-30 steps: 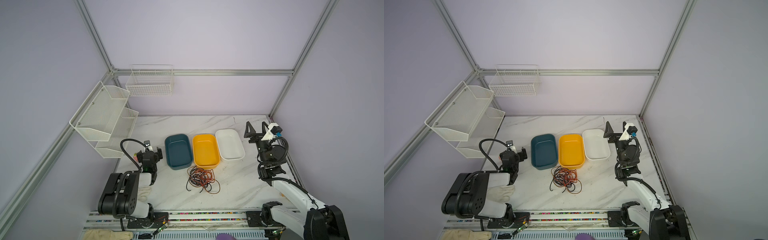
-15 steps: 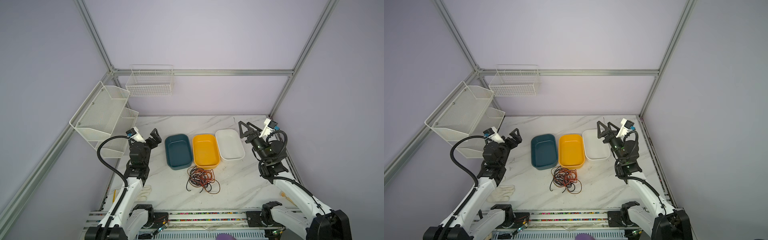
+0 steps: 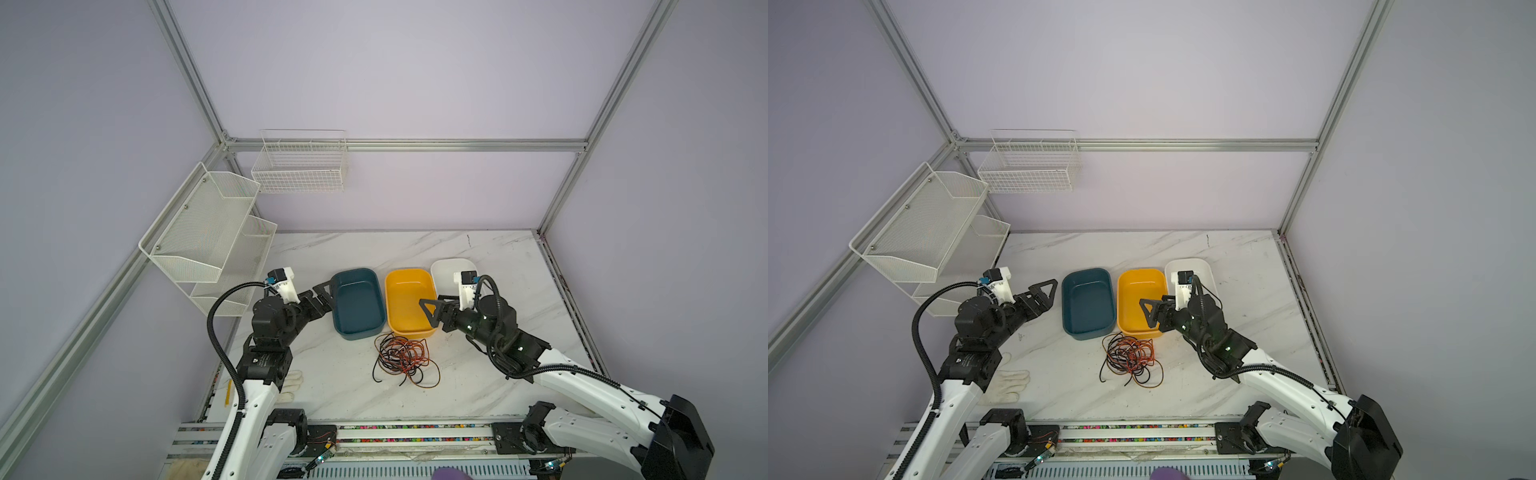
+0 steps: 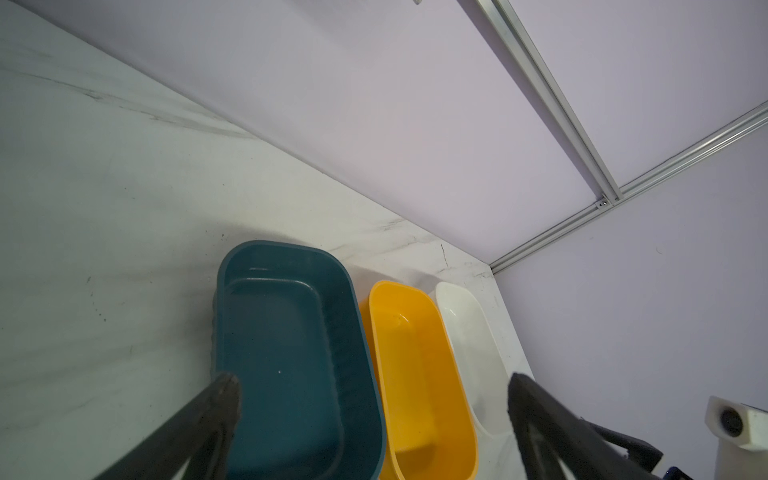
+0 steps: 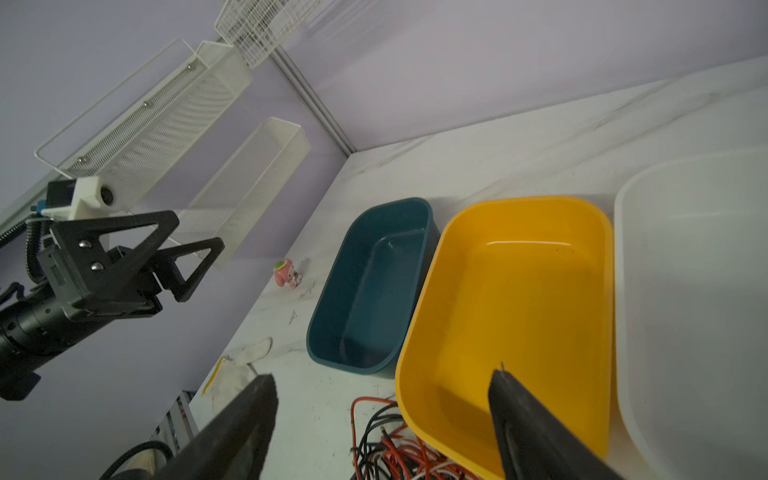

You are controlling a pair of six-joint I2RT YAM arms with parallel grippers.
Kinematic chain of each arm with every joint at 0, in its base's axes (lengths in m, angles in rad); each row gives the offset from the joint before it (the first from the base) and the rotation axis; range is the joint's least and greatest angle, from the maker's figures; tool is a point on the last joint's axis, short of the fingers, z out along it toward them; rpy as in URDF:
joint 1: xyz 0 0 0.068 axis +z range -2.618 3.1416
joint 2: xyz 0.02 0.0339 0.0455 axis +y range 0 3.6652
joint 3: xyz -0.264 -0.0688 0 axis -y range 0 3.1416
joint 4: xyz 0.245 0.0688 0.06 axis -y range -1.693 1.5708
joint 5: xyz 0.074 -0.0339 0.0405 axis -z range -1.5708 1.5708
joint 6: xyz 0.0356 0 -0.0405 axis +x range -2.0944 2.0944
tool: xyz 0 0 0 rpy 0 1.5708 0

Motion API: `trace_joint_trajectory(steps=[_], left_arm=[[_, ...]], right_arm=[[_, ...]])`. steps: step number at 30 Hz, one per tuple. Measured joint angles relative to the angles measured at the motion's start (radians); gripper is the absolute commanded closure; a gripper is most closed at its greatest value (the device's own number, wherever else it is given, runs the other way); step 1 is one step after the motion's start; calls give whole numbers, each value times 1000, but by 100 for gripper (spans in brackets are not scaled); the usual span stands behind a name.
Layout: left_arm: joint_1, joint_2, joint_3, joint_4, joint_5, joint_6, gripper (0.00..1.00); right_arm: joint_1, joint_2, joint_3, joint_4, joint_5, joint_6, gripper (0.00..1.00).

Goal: Untangle the cables
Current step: 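Move both grippers down onto the tangled red and black cable bundle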

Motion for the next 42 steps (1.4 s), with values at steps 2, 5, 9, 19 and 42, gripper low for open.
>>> trace_joint_trajectory(steps=[2, 5, 9, 19, 42], left_arm=[[-12, -22, 0, -53, 6, -5, 0], [-47, -38, -1, -131, 0, -6, 0], [-110, -43, -5, -217, -40, -8, 0], [-256, 2, -60, -316, -165, -34, 1], [-361, 123, -115, -242, -166, -129, 1]], right_arm=[[76, 11, 0, -29, 37, 8, 26], [176, 55, 9, -66, 82, 25, 34], [304, 147, 29, -106, 154, 56, 36], [432, 378, 90, -153, 271, 106, 44], [422, 480, 100, -169, 412, 169, 54]])
